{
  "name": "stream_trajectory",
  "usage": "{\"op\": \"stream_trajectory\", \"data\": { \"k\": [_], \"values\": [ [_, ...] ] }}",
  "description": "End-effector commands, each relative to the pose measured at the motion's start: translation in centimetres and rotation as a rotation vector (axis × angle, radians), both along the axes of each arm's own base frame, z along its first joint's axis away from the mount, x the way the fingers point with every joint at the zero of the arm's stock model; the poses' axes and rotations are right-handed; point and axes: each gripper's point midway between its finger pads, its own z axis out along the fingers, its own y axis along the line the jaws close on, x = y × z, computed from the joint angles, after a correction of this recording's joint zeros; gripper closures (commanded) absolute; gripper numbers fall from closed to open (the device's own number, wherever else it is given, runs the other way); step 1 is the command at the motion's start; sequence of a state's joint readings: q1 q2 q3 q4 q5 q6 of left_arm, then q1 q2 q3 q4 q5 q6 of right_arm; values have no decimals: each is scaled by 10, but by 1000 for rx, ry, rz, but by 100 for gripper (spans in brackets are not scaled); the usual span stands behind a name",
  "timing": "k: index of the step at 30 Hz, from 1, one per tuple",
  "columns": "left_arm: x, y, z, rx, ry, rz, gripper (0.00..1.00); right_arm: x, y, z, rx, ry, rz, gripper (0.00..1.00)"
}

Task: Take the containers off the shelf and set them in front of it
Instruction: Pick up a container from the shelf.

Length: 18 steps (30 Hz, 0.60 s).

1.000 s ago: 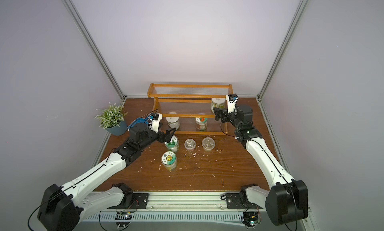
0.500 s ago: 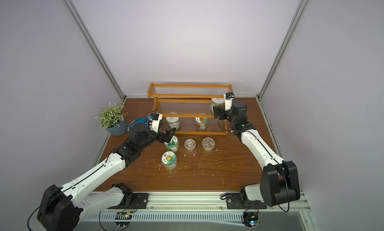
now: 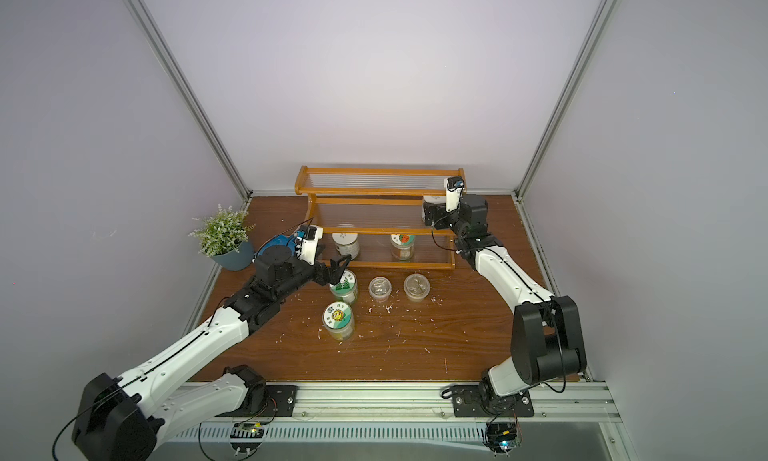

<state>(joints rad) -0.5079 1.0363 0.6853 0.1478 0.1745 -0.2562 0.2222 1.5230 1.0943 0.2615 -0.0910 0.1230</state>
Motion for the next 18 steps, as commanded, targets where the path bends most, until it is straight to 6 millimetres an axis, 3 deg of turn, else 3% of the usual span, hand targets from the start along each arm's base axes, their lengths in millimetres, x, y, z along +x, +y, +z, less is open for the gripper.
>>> {"op": "stream_trajectory", "data": {
  "k": [1, 18],
  "values": [
    [-1, 5, -2, 14, 1, 8, 1, 11, 2, 35, 17, -106, -6, 1],
    [1, 2, -12, 26, 28, -2, 1, 26, 3, 40, -2, -201, -13, 1]
  ]
}}
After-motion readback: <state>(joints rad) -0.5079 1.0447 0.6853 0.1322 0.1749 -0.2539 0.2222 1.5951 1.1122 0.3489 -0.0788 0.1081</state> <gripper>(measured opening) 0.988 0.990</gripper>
